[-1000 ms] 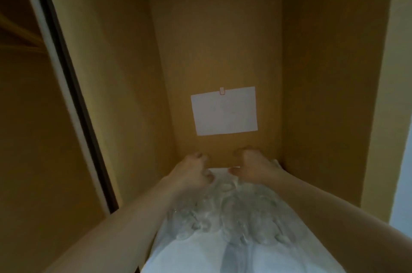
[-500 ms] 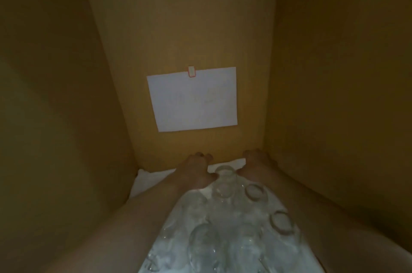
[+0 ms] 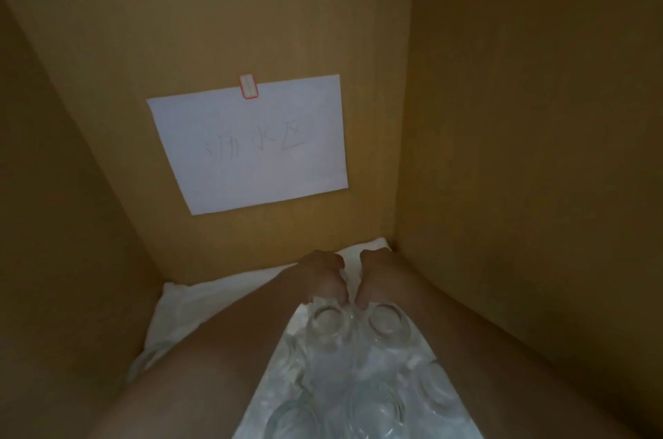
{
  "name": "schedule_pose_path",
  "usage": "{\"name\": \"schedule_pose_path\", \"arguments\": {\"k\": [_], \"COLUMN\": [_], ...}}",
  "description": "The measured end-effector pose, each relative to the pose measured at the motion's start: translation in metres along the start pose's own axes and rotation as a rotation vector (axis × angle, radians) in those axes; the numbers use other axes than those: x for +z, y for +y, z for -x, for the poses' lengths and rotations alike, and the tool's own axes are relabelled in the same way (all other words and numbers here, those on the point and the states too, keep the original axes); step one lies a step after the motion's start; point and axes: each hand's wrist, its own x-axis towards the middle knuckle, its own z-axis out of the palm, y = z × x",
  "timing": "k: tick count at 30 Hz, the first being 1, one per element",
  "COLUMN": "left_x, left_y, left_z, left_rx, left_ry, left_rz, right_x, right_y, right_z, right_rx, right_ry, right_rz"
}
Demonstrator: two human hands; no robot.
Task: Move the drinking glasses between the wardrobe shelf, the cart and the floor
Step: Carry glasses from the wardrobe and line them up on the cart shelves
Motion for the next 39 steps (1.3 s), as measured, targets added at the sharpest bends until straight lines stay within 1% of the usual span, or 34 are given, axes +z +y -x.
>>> {"name": "schedule_pose_path", "arguments": {"k": [3,6,11,16,21,25,30,32,34,39], "left_x": [-0.005,-0.004,0.005,0.014,0.026,0.025,0.018,0.013,0.002,-0.043], "left_y": [0.005,0.005,0.001,-0.003,-0.009,-0.008,-0.008,-0.008,-0.008,-0.003], "left_z": [-0.006,-0.011,-0.016,-0.026,-0.03,-0.027,-0.014,-0.008,0.0,0.041], "left_rx": [-0.036,-0.047,-0.034,-0.055,-0.02,-0.014,-0.019,-0.008,0.023,0.084], "left_ry": [-0.043,-0.053,0.005,0.041,0.102,0.094,0.163,0.216,0.322,0.646], "left_rz": [0.068,0.08,0.114,0.172,0.2,0.198,0.264,0.263,0.274,0.402], "right_x": [-0.003,-0.004,0.006,0.011,0.012,0.009,0.004,0.004,-0.001,-0.031], "right_y": [-0.007,-0.008,0.0,0.006,0.006,0.004,0.001,0.003,0.006,0.007], "right_z": [-0.003,-0.009,-0.018,-0.025,-0.025,-0.023,-0.015,-0.013,-0.008,0.007], "right_rx": [0.004,0.038,0.079,0.048,0.034,0.033,0.043,0.065,0.093,0.136], "right_ry": [-0.035,-0.068,-0.026,-0.041,-0.032,-0.049,-0.073,-0.056,0.008,0.266], "right_rz": [0.049,0.038,-0.075,-0.101,-0.105,-0.086,-0.106,-0.14,-0.169,-0.277]}}
